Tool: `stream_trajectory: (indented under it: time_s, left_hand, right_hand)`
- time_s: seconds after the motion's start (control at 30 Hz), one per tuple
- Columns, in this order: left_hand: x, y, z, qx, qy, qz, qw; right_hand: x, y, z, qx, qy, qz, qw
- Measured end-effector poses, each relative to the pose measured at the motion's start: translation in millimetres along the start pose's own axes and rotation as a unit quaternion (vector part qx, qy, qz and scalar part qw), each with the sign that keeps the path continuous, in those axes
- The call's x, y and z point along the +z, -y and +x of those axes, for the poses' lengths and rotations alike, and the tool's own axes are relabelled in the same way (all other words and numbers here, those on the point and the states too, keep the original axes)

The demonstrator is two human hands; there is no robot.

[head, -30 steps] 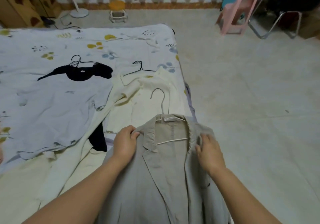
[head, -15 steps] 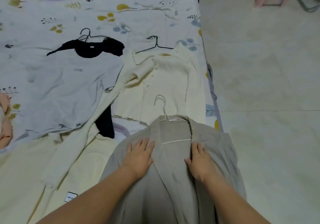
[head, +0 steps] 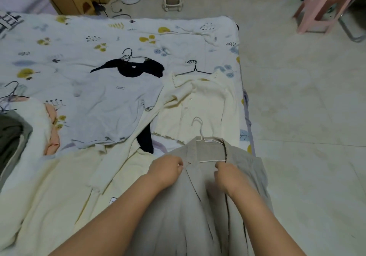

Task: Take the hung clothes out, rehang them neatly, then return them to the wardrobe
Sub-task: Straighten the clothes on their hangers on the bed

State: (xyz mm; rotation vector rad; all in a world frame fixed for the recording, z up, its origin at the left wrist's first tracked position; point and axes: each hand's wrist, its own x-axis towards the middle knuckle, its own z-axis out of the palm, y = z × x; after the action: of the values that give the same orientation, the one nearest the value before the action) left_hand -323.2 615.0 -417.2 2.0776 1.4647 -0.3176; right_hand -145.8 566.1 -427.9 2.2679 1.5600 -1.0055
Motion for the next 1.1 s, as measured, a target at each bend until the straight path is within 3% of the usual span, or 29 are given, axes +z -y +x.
stream_trajectory:
  time_s: [0.23,0.53,0.77,1.1]
  left_hand:
    - [-47,22,-86,-0.032,-0.031,-0.054,0.998]
    - [-106,99,-219,-0.080,-0.171,-0.127,0.974]
    - [-117,203,-342,-0.115,-0.218,-0.127,0.961]
    - [-115,354,-480,-0.202,-0.222,-0.097,0.949]
  right_hand:
    - [-29,59,-76,-0.074,-0.033,0.017,0.997]
    - [-38,179,-182,-0.201,-0.106,-0.051,0.973]
    - [6,285,-262,-0.263,-0.123,-0.095,0.952]
    - [86,424,-336,-0.331,-0.071,-0.185,0.923]
